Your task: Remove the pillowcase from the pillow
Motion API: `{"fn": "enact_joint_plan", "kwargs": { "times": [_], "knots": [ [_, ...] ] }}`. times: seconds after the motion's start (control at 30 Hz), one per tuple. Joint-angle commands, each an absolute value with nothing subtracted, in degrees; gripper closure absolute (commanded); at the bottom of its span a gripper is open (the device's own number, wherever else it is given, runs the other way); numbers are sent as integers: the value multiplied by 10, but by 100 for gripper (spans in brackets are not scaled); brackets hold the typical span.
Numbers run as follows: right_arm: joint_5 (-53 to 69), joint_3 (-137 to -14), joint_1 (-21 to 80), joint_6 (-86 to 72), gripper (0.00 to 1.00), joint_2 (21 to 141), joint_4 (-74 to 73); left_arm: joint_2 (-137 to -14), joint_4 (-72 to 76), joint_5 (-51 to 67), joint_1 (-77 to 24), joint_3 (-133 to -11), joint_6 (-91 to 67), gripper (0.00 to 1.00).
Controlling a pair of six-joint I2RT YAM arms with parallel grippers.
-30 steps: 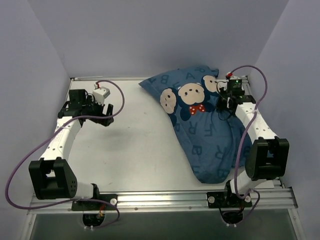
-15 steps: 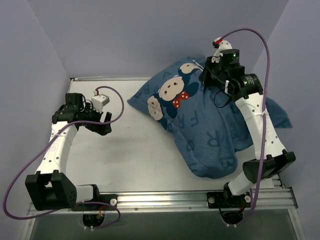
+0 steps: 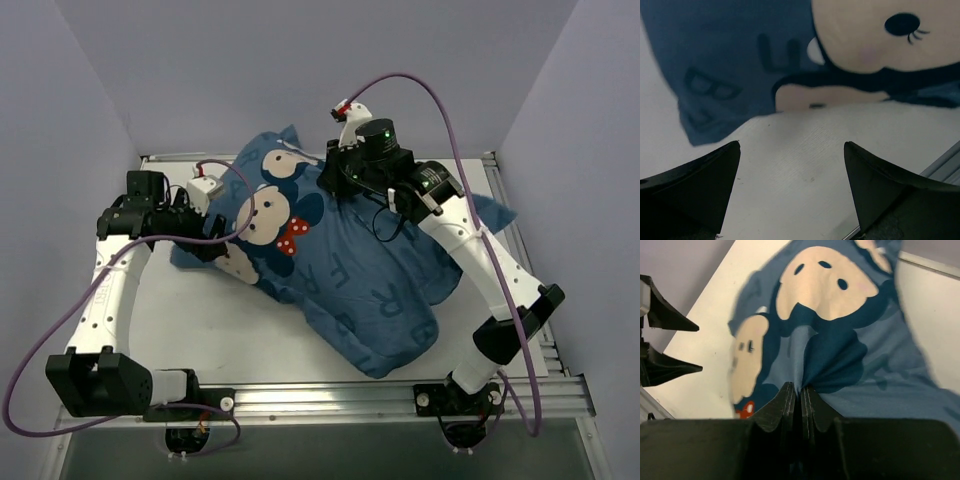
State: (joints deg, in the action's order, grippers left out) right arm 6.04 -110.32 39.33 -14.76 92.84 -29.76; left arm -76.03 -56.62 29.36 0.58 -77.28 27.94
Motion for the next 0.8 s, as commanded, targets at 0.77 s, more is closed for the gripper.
{"fn": "enact_joint_plan", "kwargs": {
  "times": [0.77],
  "knots": [
    [389,-1086,197,41,100,1083,-131,-799,-498,150,39,-636,452,6]
  ]
}}
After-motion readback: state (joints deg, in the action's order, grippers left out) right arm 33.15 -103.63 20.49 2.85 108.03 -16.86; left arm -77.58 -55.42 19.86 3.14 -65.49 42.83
